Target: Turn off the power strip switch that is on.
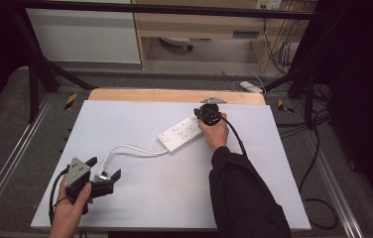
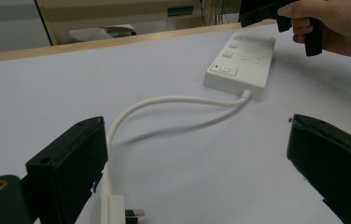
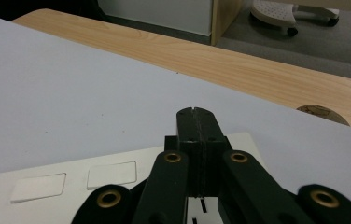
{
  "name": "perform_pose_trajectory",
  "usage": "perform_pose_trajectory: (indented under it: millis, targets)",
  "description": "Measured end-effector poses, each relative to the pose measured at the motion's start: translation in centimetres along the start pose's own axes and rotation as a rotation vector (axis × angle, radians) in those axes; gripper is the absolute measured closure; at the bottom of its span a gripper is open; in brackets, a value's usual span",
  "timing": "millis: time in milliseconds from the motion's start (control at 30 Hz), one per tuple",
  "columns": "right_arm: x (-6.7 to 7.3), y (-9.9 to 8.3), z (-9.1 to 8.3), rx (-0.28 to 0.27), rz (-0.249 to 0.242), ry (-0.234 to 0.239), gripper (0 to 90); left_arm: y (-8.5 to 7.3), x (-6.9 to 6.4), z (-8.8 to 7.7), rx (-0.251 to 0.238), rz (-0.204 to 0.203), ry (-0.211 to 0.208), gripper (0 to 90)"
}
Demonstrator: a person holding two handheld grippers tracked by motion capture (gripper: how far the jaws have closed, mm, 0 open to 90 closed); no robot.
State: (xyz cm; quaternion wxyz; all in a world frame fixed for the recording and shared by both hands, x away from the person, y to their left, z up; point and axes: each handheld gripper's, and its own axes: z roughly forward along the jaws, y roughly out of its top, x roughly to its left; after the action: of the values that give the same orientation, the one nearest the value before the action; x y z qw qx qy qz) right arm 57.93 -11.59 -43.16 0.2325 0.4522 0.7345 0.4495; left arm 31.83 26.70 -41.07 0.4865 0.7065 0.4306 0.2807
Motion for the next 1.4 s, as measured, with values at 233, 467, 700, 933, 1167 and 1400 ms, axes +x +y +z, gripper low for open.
perform_pose_trajectory:
  millis: [233,467,700,933,1167,1400]
  targets:
    - [0.1,0.4,-0.6,-0.012,-0.012,0.009,90.0,0.0,0.0,0.0,0.001,-0.002,-0.003,5.0]
    - [0.2,0.6,-1.0,-0.020,-0.014,0.014,90.0,0.0,0.0,0.0,0.000,-0.001,-0.004,5.0]
    - [0.2,0.7,-1.2,-0.024,-0.017,0.013,90.0,0.0,-0.1,0.0,0.001,0.001,-0.005,5.0]
    - [0.3,0.8,-1.3,-0.031,0.016,0.027,79.8,0.0,-0.1,0.0,0.003,0.001,-0.004,5.0]
    - [0.4,1.3,-1.8,-0.045,0.049,0.020,57.1,-0.1,-0.1,0.0,0.005,0.002,-0.005,5.0]
    - [0.3,1.8,-2.6,-0.044,0.096,0.022,36.7,-0.1,-0.1,0.0,0.006,0.005,-0.006,5.0]
